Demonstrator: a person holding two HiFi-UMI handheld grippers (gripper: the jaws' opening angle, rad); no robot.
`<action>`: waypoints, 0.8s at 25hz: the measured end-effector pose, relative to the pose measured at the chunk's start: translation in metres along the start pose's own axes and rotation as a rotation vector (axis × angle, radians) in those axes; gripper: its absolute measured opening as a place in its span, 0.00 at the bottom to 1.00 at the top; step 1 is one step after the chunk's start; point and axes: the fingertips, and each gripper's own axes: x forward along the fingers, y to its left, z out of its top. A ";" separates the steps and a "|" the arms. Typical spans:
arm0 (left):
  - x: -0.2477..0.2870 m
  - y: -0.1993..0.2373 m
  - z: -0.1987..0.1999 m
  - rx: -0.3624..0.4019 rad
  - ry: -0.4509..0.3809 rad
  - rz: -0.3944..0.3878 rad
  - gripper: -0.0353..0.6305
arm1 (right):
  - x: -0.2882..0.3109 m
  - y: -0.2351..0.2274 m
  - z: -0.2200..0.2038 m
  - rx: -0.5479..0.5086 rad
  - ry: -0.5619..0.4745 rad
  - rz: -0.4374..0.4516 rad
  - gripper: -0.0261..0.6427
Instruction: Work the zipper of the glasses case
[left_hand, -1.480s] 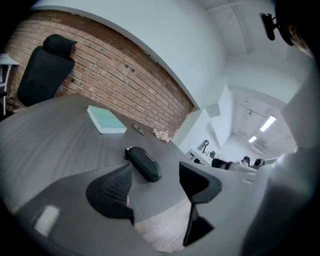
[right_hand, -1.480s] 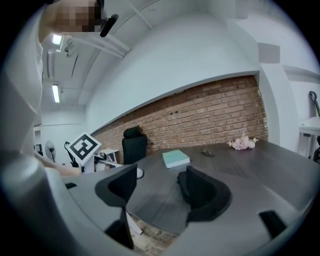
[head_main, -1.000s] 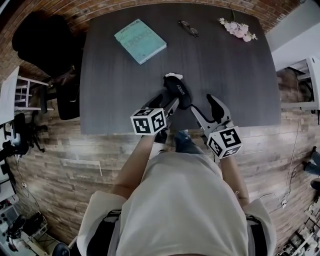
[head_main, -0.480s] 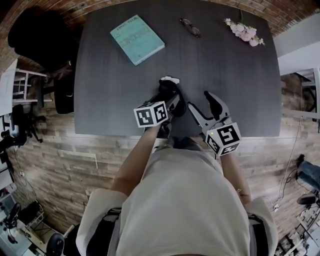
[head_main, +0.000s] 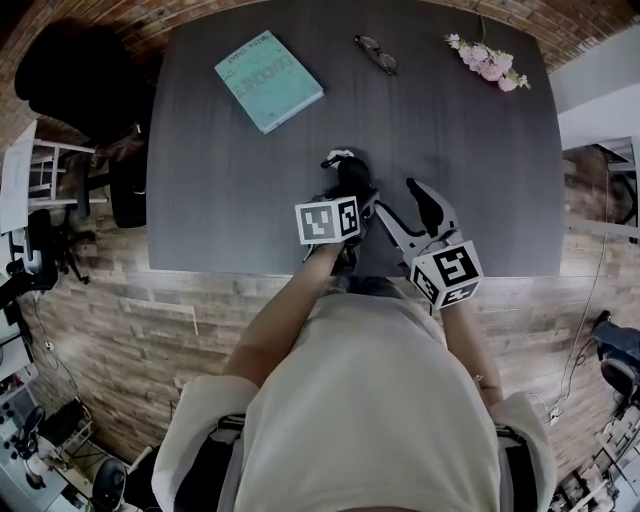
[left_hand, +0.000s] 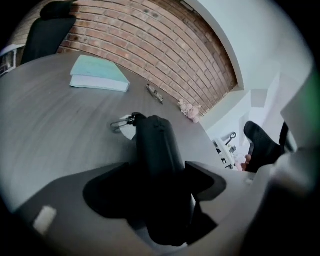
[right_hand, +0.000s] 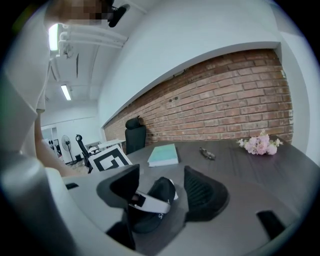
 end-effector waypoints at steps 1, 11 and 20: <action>0.003 -0.004 -0.002 0.011 0.013 0.000 0.59 | -0.002 -0.002 0.000 0.000 -0.002 -0.007 0.43; -0.005 -0.025 -0.003 0.108 0.041 -0.085 0.45 | -0.027 -0.015 0.003 0.000 -0.031 -0.090 0.42; -0.102 -0.068 0.014 0.132 -0.085 -0.425 0.45 | -0.040 0.019 0.018 -0.074 -0.062 -0.046 0.42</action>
